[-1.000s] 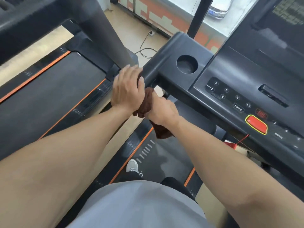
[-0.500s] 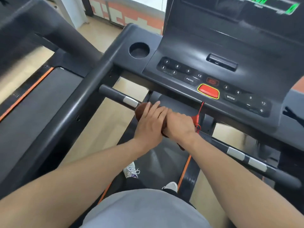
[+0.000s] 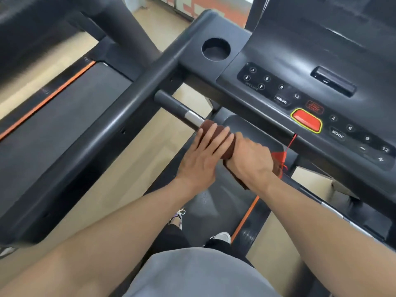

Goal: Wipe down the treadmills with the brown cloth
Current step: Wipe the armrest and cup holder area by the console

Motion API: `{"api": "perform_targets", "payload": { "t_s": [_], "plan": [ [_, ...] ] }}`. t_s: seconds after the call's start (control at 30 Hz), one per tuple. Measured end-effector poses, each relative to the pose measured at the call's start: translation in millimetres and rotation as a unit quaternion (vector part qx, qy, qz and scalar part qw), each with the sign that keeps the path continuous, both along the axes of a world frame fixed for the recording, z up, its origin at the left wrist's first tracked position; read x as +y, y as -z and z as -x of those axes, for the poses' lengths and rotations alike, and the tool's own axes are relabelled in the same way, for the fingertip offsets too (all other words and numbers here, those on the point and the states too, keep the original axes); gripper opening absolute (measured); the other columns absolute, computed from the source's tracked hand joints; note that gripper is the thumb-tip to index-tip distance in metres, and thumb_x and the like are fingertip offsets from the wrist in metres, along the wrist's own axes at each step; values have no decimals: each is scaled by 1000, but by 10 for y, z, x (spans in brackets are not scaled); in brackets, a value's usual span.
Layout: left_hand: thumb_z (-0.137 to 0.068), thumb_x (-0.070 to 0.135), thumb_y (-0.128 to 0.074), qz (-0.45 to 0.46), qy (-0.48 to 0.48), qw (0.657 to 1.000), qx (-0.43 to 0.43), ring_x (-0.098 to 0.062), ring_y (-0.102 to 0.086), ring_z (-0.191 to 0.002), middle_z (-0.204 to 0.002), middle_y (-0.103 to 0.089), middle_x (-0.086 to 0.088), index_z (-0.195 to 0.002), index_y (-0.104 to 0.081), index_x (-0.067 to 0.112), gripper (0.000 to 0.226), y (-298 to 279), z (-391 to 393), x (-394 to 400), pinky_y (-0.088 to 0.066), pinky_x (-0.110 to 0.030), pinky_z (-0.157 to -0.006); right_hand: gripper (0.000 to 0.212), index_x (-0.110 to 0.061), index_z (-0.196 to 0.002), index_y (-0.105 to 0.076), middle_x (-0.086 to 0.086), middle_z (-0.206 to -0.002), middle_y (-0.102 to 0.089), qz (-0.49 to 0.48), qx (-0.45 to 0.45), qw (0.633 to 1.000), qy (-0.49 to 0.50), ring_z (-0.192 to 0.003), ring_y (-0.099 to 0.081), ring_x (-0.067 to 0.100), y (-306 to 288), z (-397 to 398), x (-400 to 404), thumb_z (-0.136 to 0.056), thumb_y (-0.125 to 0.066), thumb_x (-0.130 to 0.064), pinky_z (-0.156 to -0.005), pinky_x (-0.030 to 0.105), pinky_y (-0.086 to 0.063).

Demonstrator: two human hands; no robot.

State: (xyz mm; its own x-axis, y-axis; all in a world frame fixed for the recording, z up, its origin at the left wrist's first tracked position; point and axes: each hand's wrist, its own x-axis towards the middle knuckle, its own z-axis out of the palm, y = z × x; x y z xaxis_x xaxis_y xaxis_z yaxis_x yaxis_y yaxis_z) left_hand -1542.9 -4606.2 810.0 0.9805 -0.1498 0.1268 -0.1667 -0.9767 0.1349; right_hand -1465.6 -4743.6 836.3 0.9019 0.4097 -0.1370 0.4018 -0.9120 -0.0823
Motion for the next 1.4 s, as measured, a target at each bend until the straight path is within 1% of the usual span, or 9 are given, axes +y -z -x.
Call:
{"api": "perform_targets", "payload": {
  "t_s": [0.17,0.3,0.37,0.47,0.6,0.77,0.9,1.27,1.4],
  "plan": [
    [-79,15,-63,-29,-68,997,-16,-29,-5,-157,-170,-13,-1,-163,-14,16,97,37,-127,483,-4,-48,-127,27,-20,-105,-46,2,-97,-68,-22,26,999,-19,-82,-70,33,-25,-158,598,-83,-61,-23,-63,37,-44],
    [-83,25,-29,-111,-123,986,31,-33,4,-157,-171,-3,0,-163,-3,13,85,-135,-205,967,4,-51,-126,22,-16,-112,-49,5,-103,-68,-58,15,997,-50,-87,-71,35,-12,-325,1334,-91,-55,-21,-64,37,-36],
    [-80,23,-22,-127,-138,982,17,-36,-1,-156,-169,-20,0,-162,-18,11,82,-274,-262,1195,5,-54,-126,21,-14,-113,-50,6,-101,-67,-72,-5,995,-61,-84,-70,34,-7,-368,1622,-95,-55,-24,-64,37,-34],
    [-81,7,-38,-36,-177,983,-37,-36,-15,-155,-154,-49,-6,-150,-44,5,70,-463,-365,1492,2,-51,-127,29,-10,-113,-51,6,-98,-66,-88,-16,994,-67,-78,-68,33,8,-411,1843,-89,-61,-21,-62,37,-34],
    [-80,5,-63,-62,-139,988,15,-36,-8,-156,-161,-37,-10,-155,-35,8,80,-511,-476,1731,3,-49,-127,31,-13,-114,-52,3,-94,-68,-88,-21,994,-69,-77,-69,30,32,-480,1919,-88,-62,-26,-60,34,-36],
    [-87,25,-70,-126,-54,987,81,-35,7,-156,-170,-5,-13,-162,-6,14,99,-379,-580,1641,10,-47,-125,41,-16,-123,-50,0,-94,-67,-77,68,993,-61,-77,-62,28,-9,-559,1788,-88,-63,-34,-65,35,-43],
    [-93,32,-66,-120,-44,985,117,-35,16,-155,-168,11,-17,-162,6,11,101,-339,-569,1438,10,-46,-126,39,-19,-114,-52,-1,-87,-59,-42,99,994,-29,-83,-61,28,-64,-512,1547,-85,-69,-40,-67,35,-42],
    [-80,28,-71,14,46,994,99,-35,-11,-155,-161,-31,-13,-156,-33,20,86,-330,-451,530,2,-46,-126,57,-21,-124,-51,0,-102,-71,3,83,996,37,-92,-69,29,-125,-113,443,-76,-76,-38,-67,34,-44],
    [-81,26,-69,63,46,988,133,-29,-6,-156,-164,-24,-11,-159,-28,18,88,-388,-345,76,8,-43,-126,63,-18,-132,-45,2,-119,-67,50,62,996,38,-107,-68,29,-141,40,21,-82,-75,-40,-83,37,-47]
  ]
}}
